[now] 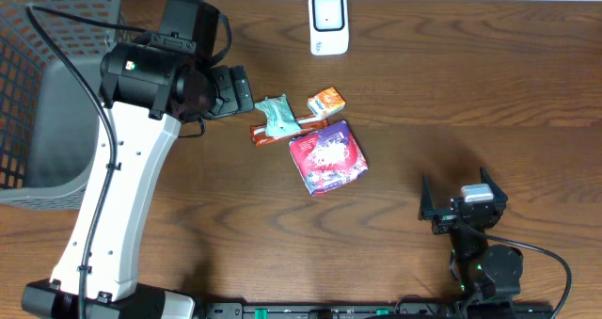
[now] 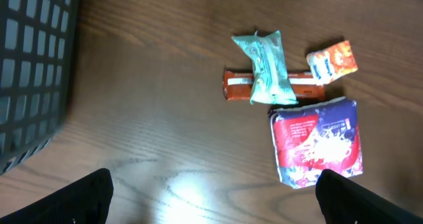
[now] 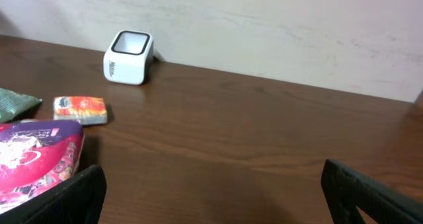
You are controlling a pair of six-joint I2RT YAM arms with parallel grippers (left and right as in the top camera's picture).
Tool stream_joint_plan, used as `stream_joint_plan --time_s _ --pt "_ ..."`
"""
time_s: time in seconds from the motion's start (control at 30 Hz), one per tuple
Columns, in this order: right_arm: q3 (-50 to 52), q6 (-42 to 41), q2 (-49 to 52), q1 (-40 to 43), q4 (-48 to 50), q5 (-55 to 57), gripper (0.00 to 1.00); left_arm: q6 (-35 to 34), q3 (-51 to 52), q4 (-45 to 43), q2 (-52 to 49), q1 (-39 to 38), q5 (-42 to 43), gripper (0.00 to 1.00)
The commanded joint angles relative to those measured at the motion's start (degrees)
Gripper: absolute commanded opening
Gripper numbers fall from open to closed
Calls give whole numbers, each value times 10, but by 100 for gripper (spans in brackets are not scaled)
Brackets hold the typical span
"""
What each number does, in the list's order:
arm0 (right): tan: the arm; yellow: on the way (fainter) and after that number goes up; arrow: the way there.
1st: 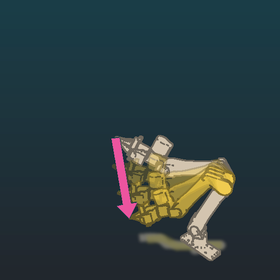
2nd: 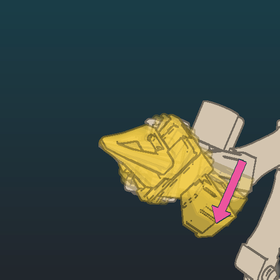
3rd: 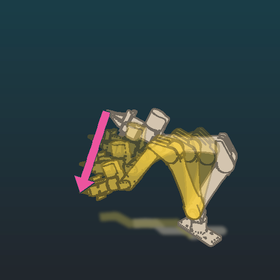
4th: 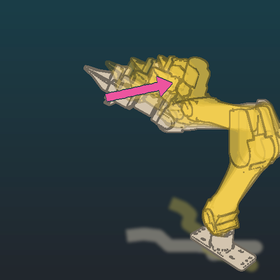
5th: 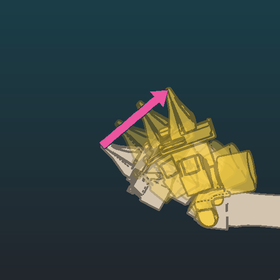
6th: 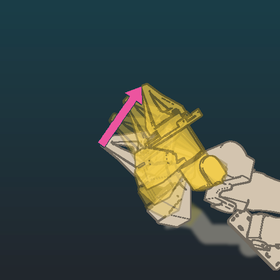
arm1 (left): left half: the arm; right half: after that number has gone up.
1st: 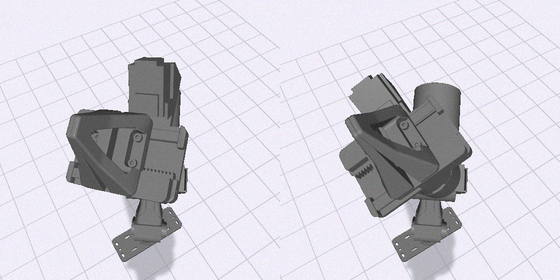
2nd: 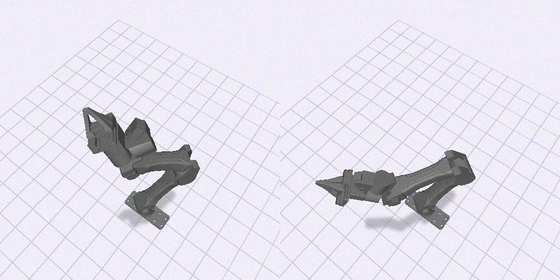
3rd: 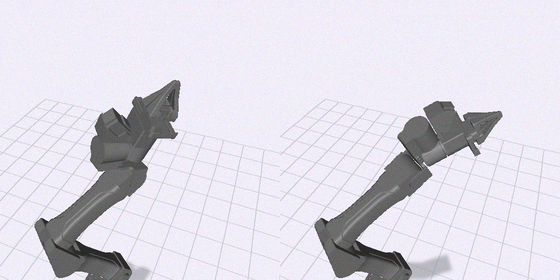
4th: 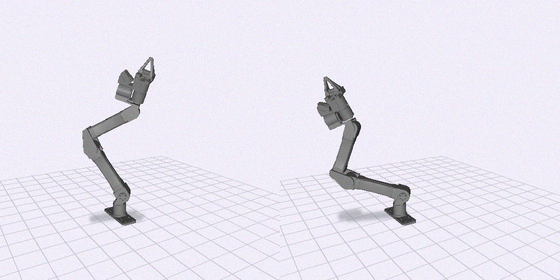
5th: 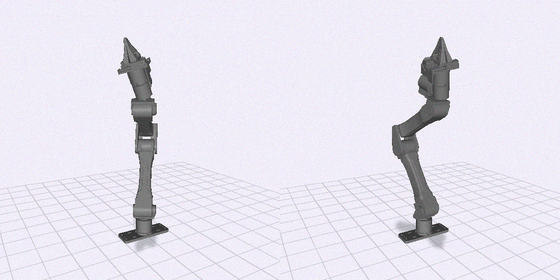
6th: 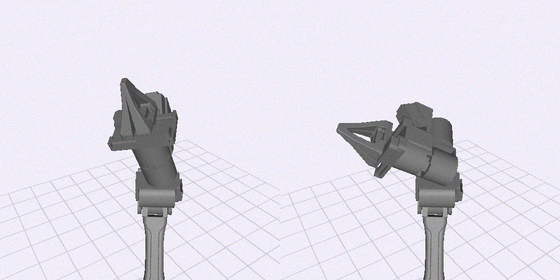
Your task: Scan the item barcode
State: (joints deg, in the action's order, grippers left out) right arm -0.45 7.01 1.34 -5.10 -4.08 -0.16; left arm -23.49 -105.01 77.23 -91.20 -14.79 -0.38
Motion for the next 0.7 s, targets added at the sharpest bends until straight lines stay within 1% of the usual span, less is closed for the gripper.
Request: stream_joint_plan --time_s 0.0,0.5,0.67 --pt "1 8 -2 -2 -2 5 99 10 6 8 -3 3 -5 98" --pt "1 8 -2 -2 -2 5 99 9 6 37 -3 3 -5 98" --pt "1 8 -2 -2 -2 5 99 7 6 75 -3 2 13 98"
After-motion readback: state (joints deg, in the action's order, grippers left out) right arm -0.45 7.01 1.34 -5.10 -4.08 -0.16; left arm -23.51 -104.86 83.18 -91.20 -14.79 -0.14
